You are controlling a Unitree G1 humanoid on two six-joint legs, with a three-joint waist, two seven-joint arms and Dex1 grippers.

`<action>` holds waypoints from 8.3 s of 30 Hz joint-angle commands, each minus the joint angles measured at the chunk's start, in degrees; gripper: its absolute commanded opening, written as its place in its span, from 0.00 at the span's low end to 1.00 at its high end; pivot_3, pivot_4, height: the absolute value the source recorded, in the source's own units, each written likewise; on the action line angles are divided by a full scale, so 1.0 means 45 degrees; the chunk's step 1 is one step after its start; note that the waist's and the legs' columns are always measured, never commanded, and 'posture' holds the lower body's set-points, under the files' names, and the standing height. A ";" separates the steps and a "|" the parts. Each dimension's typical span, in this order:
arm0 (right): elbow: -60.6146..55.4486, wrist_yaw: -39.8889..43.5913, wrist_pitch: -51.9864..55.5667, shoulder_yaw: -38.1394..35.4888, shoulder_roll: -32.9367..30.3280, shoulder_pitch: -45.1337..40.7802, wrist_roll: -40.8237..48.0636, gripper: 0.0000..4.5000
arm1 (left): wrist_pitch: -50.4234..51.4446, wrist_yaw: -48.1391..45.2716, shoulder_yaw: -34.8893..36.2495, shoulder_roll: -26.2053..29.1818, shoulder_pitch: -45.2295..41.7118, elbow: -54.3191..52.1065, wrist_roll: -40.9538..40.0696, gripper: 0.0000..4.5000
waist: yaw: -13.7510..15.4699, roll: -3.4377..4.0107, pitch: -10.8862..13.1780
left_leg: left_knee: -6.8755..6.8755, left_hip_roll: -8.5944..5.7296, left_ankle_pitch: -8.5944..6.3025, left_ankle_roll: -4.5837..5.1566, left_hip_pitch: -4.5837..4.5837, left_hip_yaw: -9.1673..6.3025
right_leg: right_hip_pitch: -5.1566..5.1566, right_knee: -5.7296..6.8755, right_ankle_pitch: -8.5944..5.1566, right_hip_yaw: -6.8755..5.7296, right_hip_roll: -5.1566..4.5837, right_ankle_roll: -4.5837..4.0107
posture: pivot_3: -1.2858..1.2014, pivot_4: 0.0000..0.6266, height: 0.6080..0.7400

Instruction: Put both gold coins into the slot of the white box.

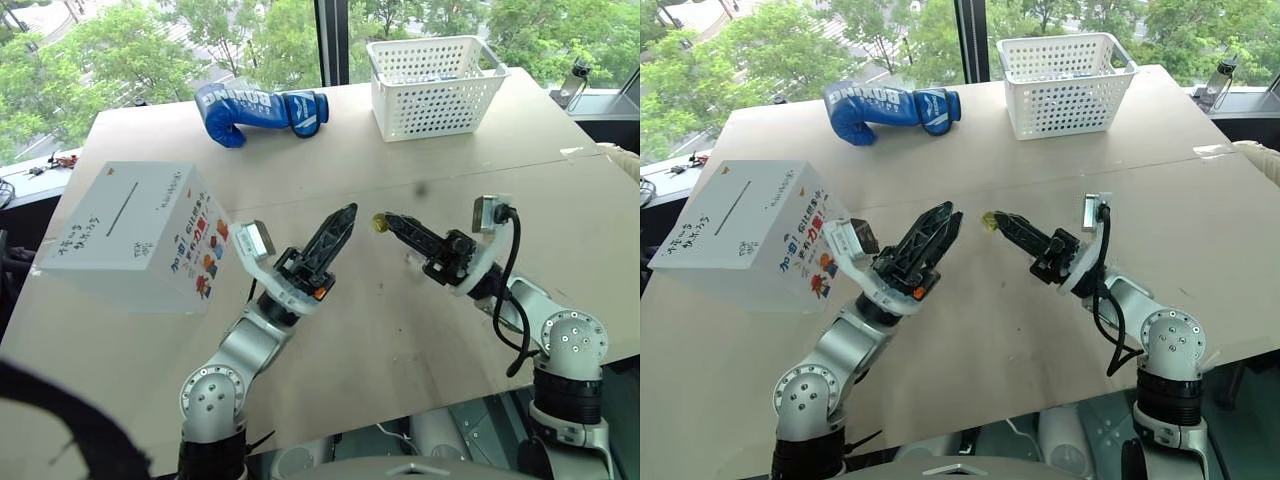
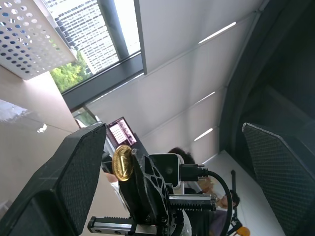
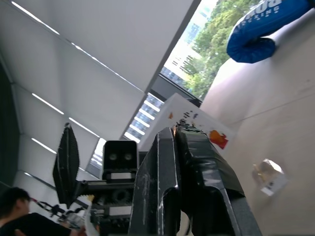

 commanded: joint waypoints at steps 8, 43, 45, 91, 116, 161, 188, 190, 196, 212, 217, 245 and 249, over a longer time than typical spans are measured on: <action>-0.0951 -0.0841 -0.0580 0.0605 -0.0487 -0.0110 0.2219 0.02 | 0.0052 -0.0039 -0.0122 -0.0083 0.0075 0.0161 -0.0782 1.00 | -0.0001 0.0000 0.0000 | -0.0001 0.0000 0.0000 0.0001 0.0001 0.0000 | 0.0000 -0.0003 -0.0001 0.0000 0.0002 0.0000 | 0.52 0.24 0.85; -0.1334 -0.0973 -0.1748 0.1625 -0.1441 0.0110 0.2275 0.14 | 0.0544 -0.0921 -0.0266 0.0425 -0.0272 0.0514 -0.0472 0.00 | 0.0014 0.0000 0.0001 | -0.0003 0.0002 -0.0001 0.0002 -0.0014 -0.0005 | -0.0001 -0.0020 -0.0003 -0.0004 -0.0001 0.0000 | 0.52 0.24 0.85; -0.1299 -0.0830 -0.1771 0.1472 -0.1672 0.0119 0.2143 0.32 | 0.0411 -0.0629 -0.0112 0.0571 -0.0328 0.0288 -0.0137 0.00 | 0.0011 0.0000 0.0000 | -0.0003 0.0001 -0.0002 0.0003 -0.0014 -0.0005 | -0.0001 -0.0021 -0.0003 -0.0004 -0.0001 0.0000 | 0.52 0.24 0.85; 0.1474 0.9266 -0.4810 0.2670 -0.2931 -0.6371 -0.7837 0.60 | 0.5078 0.7510 1.0131 1.2406 0.1318 -0.1713 0.2281 0.00 | -0.0003 -0.0057 0.0070 | -0.0018 -0.0025 0.0044 -0.0097 -0.0349 -0.0053 | -0.0375 0.0026 0.0003 -0.0031 -0.0024 0.0002 | 0.52 0.24 0.85; 0.1511 0.9578 -0.5032 0.2608 -0.2755 -0.5850 -0.8059 0.62 | 0.6142 0.5882 1.0576 1.1376 0.2033 -0.1340 0.4313 0.21 | -0.0138 -0.0053 0.0064 | -0.0016 -0.0017 0.0046 -0.0102 -0.0276 0.0018 | -0.0376 0.0122 0.0003 0.0021 -0.0029 0.0001 | 0.52 0.24 0.85; 0.8231 0.5858 -0.9104 0.6957 0.2446 -0.4672 -1.7212 0.27 | -0.0685 -0.2007 0.6222 0.5732 0.8672 -0.5903 1.0296 0.80 | -0.0359 -0.0119 0.0013 | 0.0005 0.0040 0.0070 -0.0143 -0.0182 0.0083 | -0.0314 0.0194 0.0026 0.0036 0.0019 -0.0045 | 0.52 0.24 0.85; 0.5605 0.6493 -0.4938 0.4675 0.3478 -0.4476 -1.3254 0.01 | -0.1108 -0.1135 0.5150 0.3516 0.6162 -0.5052 0.7390 0.80 | -0.0333 -0.0115 0.0015 | 0.0009 0.0042 0.0069 -0.0142 -0.0186 0.0068 | -0.0313 0.0195 0.0027 0.0024 0.0015 -0.0044 | 0.52 0.24 0.85; 0.4689 0.6387 -0.2984 0.3761 0.3737 -0.4570 -1.1319 0.01 | -0.1397 -0.0765 0.4833 0.2795 0.5434 -0.4883 0.6187 0.80 | -0.0317 -0.0118 0.0013 | 0.0012 0.0045 0.0069 -0.0141 -0.0189 0.0055 | -0.0312 0.0196 0.0028 0.0016 0.0012 -0.0044 | 0.52 0.24 0.85; 0.3341 0.5945 0.0408 0.2242 0.4109 -0.4640 -0.7270 0.01 | -0.2328 -0.0176 0.3569 0.1086 0.4016 -0.4508 0.3748 0.80 | -0.0346 -0.0115 0.0013 | 0.0012 0.0045 0.0063 -0.0131 -0.0187 0.0058 | -0.0313 0.0200 0.0029 0.0018 0.0012 -0.0044 | 0.52 0.24 0.85; 0.2780 0.4583 0.1830 0.1958 0.3925 -0.4659 -0.4112 0.00 | -0.3341 -0.0096 0.1522 0.0592 0.2640 -0.4245 0.2860 0.07 | -0.0344 -0.0116 0.0012 | 0.0023 0.0035 0.0066 -0.0132 -0.0188 0.0074 | -0.0312 0.0205 0.0029 0.0030 0.0017 -0.0044 | 0.52 0.24 0.85; 0.2740 0.4458 0.1944 0.2042 0.3757 -0.4556 -0.3830 0.00 | -0.3703 -0.0060 0.1582 0.0615 0.2622 -0.4309 0.2437 0.07 | -0.0346 -0.0116 0.0012 | 0.0023 0.0035 0.0067 -0.0133 -0.0188 0.0072 | -0.0312 0.0205 0.0029 0.0028 0.0019 -0.0044 | 0.52 0.24 0.85; 0.2836 0.4133 0.1611 0.2361 0.3570 -0.4587 -0.3282 0.00 | -0.4194 0.0167 0.0822 0.1222 0.2919 -0.4643 0.0727 0.03 | -0.0342 -0.0116 0.0012 | 0.0023 0.0034 0.0066 -0.0130 -0.0189 0.0071 | -0.0311 0.0201 0.0028 0.0028 0.0021 -0.0044 | 0.52 0.24 0.85; 0.2826 0.4075 0.1614 0.2371 0.3604 -0.4611 -0.3198 0.00 | -0.4109 0.0263 0.0612 0.1463 0.3033 -0.4577 0.0762 0.03 | -0.0346 -0.0115 0.0012 | 0.0022 0.0035 0.0066 -0.0129 -0.0188 0.0070 | -0.0312 0.0201 0.0028 0.0027 0.0023 -0.0044 | 0.52 0.24 0.85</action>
